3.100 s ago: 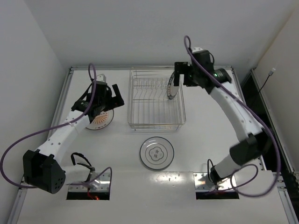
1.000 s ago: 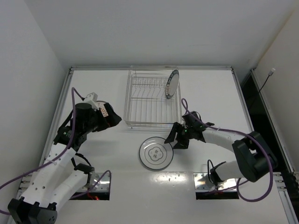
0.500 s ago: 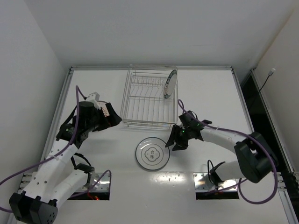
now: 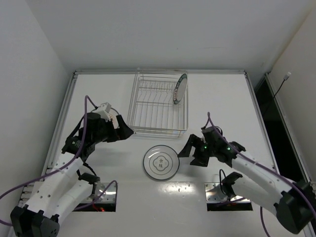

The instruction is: Load the plates into the dish rack

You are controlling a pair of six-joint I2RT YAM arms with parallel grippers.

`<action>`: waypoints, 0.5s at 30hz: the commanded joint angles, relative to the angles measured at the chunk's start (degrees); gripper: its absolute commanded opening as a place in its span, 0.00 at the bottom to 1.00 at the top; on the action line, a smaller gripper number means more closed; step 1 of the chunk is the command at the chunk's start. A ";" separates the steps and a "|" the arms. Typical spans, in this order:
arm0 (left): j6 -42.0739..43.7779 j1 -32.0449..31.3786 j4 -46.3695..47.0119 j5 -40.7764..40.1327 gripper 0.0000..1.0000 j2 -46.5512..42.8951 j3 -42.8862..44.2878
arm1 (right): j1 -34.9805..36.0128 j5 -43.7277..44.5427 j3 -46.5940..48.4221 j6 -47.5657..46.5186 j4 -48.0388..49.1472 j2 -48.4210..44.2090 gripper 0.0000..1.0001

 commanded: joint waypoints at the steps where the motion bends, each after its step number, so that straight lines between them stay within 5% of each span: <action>1: 0.53 -1.72 4.86 4.93 1.00 -0.85 -1.17 | 1.01 2.37 -6.65 11.56 8.21 -10.12 0.80; 5: -3.49 -3.65 6.45 9.25 1.00 -0.24 -5.73 | 1.63 7.38 -10.35 15.79 11.47 -14.65 0.80; 15: -12.47 -15.25 4.34 4.86 1.00 10.38 -11.81 | 8.30 7.30 1.68 9.03 11.03 9.95 0.62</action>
